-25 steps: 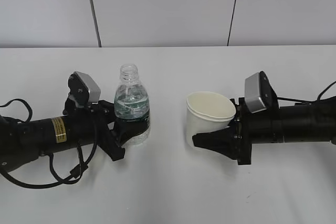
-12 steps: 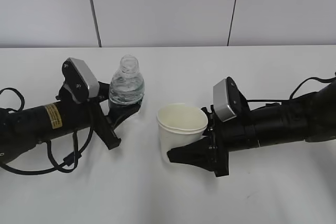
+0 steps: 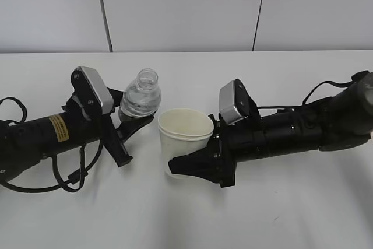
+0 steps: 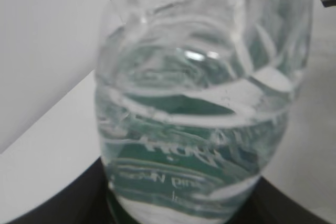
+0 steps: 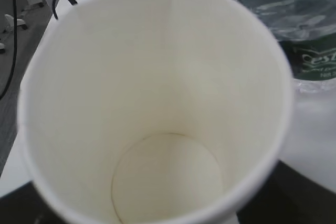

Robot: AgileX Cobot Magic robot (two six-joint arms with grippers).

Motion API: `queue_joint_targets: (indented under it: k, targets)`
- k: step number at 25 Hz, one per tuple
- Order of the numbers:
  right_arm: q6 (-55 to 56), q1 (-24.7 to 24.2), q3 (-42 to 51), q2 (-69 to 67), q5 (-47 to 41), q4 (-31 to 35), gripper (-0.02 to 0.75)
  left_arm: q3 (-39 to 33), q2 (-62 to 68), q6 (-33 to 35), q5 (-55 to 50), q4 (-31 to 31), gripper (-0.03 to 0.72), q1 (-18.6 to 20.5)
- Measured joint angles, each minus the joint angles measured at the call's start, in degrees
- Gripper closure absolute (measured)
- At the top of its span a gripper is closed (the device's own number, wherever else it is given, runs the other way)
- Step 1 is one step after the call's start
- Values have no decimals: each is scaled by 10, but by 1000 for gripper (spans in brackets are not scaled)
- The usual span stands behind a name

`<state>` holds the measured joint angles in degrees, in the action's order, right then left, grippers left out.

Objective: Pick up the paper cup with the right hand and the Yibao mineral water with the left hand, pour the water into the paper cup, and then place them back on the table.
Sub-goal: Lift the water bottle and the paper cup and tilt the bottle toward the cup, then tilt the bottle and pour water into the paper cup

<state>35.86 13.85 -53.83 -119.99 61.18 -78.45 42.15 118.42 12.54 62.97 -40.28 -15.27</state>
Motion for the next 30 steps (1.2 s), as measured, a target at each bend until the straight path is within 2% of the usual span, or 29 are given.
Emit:
queue_joint_targets:
  k: [11,24,30]
  targets:
    - [26,40,-30,-7,-22,-2,217,0,-17,73,-2,21,337,0]
    - [63,41,-46,-7,-34,-3,217,-1,-43,242,-5,52,337,0]
    - [65,41,-46,-7,-38,-3,217,-1,-43,282,-5,59,338,0]
